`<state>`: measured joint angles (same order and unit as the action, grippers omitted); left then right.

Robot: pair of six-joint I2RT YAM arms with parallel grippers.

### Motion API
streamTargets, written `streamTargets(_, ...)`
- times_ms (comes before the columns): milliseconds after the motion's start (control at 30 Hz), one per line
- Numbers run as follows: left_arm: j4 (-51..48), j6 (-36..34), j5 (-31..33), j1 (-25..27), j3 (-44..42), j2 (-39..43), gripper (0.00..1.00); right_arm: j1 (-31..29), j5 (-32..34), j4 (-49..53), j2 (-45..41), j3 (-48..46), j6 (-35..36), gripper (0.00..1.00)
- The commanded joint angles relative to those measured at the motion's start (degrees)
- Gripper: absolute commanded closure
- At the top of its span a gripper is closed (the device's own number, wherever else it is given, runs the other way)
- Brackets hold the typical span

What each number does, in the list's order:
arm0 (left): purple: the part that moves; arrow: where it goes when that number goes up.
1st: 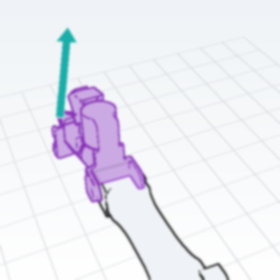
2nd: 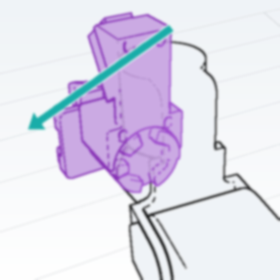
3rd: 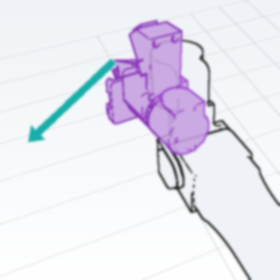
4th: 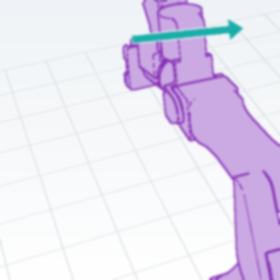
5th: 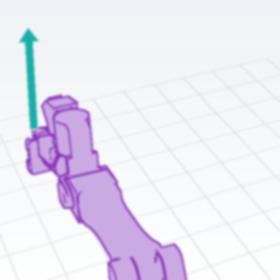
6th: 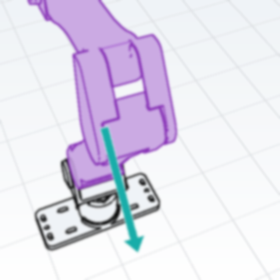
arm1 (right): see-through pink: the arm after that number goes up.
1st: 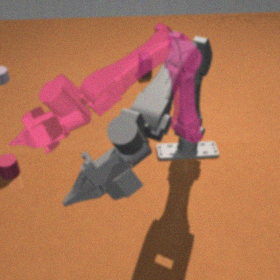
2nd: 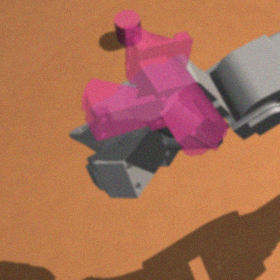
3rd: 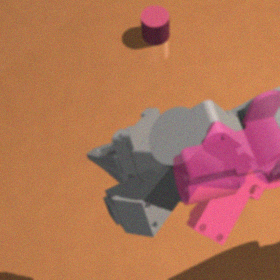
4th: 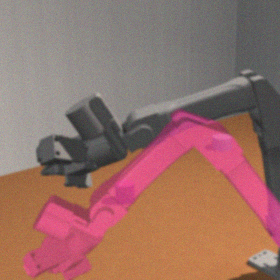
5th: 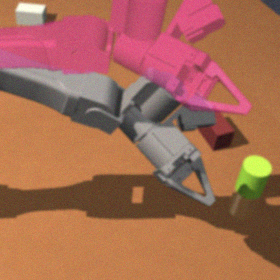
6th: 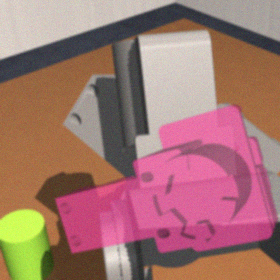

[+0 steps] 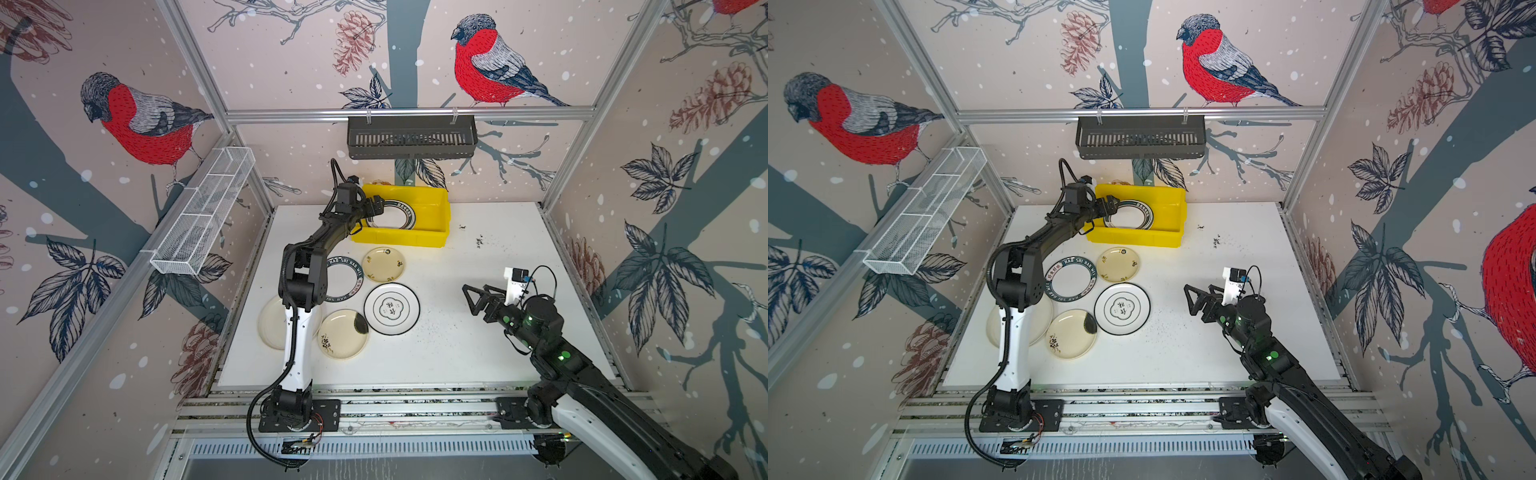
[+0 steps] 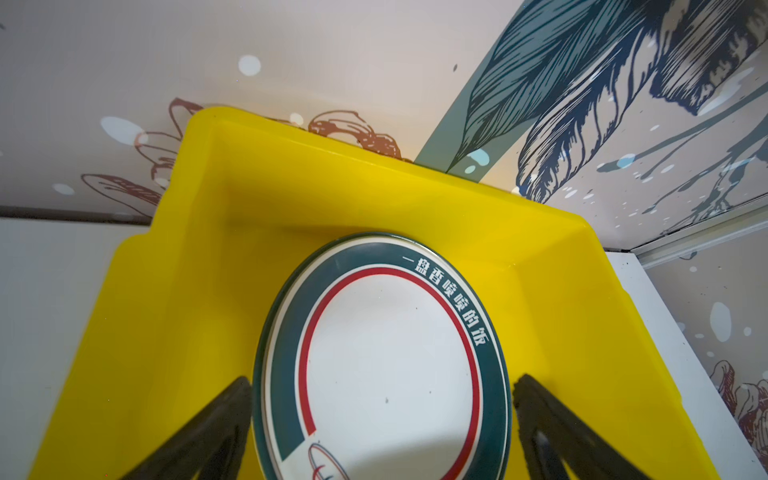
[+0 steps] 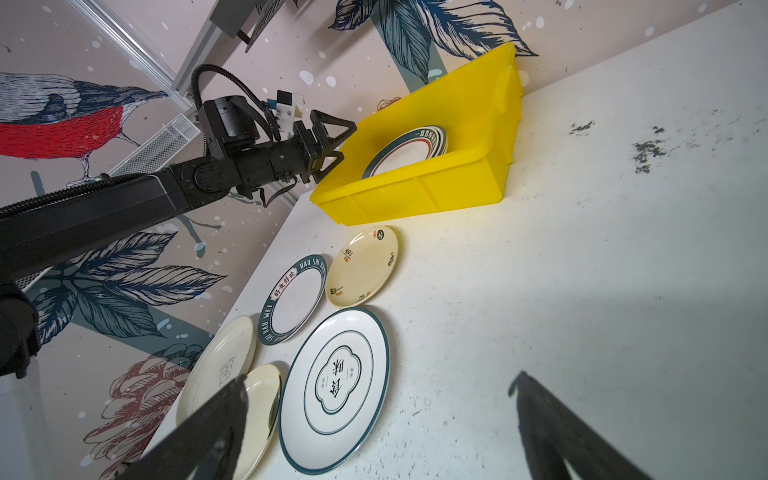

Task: Place the plates into the plastic bin on the countertop
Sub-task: 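Lower the green-rimmed plate into the yellow bin with the left gripper, then open the left gripper and withdraw it from the bin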

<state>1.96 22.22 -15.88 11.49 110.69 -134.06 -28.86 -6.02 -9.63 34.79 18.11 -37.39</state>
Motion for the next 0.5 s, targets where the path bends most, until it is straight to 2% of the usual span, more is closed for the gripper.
streamTargets(0, 0.29, -0.42, -0.02, 0.02, 0.14, 1.46, 0.03, -0.14, 1.01, -0.83, -0.07, 0.00, -0.23, 0.00)
streamTargets(267, 3.20, 0.37, -1.76, 1.29, -4.64, 7.01, 0.03, 0.70, 3.68, -0.89, -0.24, -0.71, -3.44, 0.00)
streamTargets(467, 9.66, 1.84, -1.26, 2.98, -14.56, 14.85, 0.03, 2.88, 1.80, 2.12, -0.82, -0.14, -4.34, 0.00)
